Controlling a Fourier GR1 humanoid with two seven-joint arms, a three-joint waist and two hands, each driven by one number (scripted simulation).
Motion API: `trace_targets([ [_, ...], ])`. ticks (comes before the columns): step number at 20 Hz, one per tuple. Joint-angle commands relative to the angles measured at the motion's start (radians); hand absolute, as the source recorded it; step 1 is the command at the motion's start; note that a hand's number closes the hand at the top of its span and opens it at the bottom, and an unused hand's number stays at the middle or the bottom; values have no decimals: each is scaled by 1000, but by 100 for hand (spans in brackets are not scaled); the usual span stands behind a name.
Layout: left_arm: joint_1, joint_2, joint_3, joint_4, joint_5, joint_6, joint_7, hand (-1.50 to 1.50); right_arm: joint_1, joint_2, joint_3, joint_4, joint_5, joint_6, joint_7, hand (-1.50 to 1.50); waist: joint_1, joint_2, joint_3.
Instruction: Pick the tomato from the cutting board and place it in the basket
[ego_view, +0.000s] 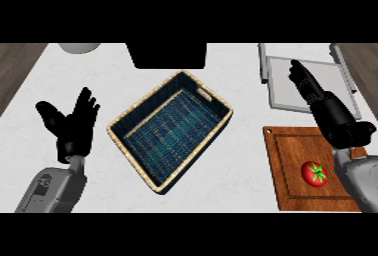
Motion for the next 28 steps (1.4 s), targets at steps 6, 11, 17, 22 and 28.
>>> trace_targets([
  [6,-9,173,-4,-81,-110,-88,-87,0,90,-259,-225,283,-141,397,-323,150,10,49,21],
  [11,52,134,-33,-107,-106,-125,-70,0,189,-56,-176,225,-23,311,-606,-150,0,37,16],
  [17,63,152,-4,-131,-92,-123,-62,0,144,-127,-260,186,106,-36,-334,-150,-4,34,13],
  [22,38,159,-5,-144,-107,-118,-29,0,139,-395,-244,107,146,164,-120,-150,-8,32,12],
  [28,94,170,25,-131,-93,-139,-81,0,232,-647,-144,26,203,468,-51,-150,-10,29,10],
])
